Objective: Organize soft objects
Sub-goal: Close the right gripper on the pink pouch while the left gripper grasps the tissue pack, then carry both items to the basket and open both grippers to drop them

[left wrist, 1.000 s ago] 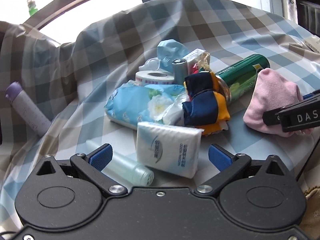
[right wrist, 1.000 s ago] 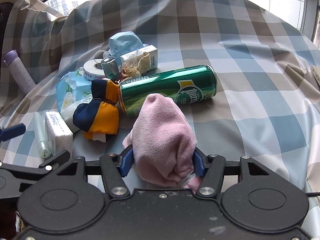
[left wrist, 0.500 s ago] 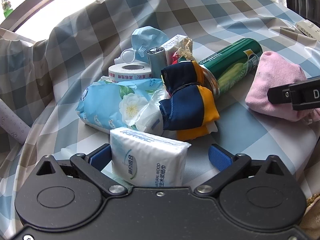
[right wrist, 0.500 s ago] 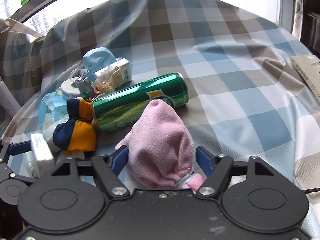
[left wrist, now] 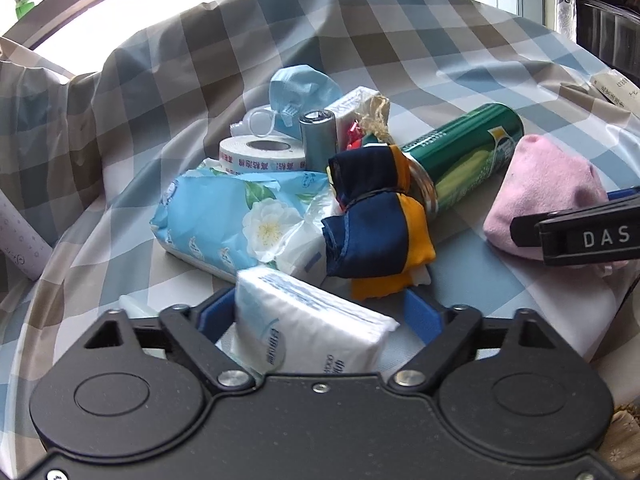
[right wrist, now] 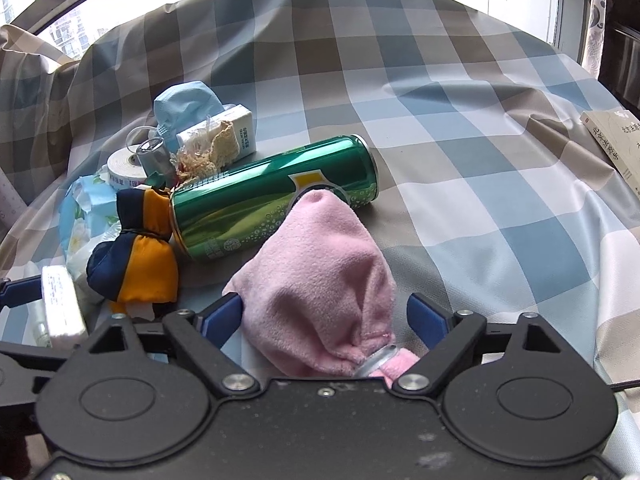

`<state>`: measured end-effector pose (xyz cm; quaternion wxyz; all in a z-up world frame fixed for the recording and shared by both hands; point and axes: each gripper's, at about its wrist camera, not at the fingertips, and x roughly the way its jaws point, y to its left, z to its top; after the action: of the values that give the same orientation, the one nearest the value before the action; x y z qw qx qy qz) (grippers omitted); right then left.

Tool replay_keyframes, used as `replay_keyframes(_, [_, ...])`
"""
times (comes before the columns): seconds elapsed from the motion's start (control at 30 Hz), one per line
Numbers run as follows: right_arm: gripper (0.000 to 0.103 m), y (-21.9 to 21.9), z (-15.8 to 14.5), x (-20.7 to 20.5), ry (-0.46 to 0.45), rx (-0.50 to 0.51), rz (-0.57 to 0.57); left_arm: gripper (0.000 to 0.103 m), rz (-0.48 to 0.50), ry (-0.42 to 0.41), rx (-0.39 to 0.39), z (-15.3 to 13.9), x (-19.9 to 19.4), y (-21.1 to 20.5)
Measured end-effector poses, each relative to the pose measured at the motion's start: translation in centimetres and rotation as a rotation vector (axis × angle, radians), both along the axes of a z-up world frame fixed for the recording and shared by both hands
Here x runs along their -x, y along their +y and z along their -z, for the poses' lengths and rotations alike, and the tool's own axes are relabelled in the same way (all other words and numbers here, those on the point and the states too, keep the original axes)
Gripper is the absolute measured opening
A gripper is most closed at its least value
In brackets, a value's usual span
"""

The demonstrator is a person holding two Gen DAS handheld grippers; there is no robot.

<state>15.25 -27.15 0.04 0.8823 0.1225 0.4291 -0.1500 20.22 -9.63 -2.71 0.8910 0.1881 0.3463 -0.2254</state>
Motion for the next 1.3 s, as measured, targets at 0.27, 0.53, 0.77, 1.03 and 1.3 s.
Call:
replay_keyframes(0.27, [0.061,-1.1,-0.8,0.1,-0.031,-0.072,0.001,0.069,-0.007,-0.023,0.029,-0.7,0.3,0.5])
replay_keyframes(0.53, [0.061,-2.7,-1.9,0.8,-0.113,-0.123,0.068,0.069,0.020,-0.148,0.103,-3.0,1.9,1.2])
replay_keyframes(0.77, [0.061,-2.2,-3.1,1.7,-0.212,-0.126,0.033,0.069,-0.030,-0.164,0.172,-4.9,3.0,2.6])
replay_keyframes(1.03, [0.061,-0.6,-4.1,3.2,-0.307,-0.033,-0.025,0.069,-0.143,-0.192,0.157,-6.4,8.1,3.9])
replay_keyframes(1.3, [0.061,0.3,-5.3,6.0,-0.401,-0.002,-0.071,0.069,-0.162,-0.117,0.201,-7.3,13.3,5.3])
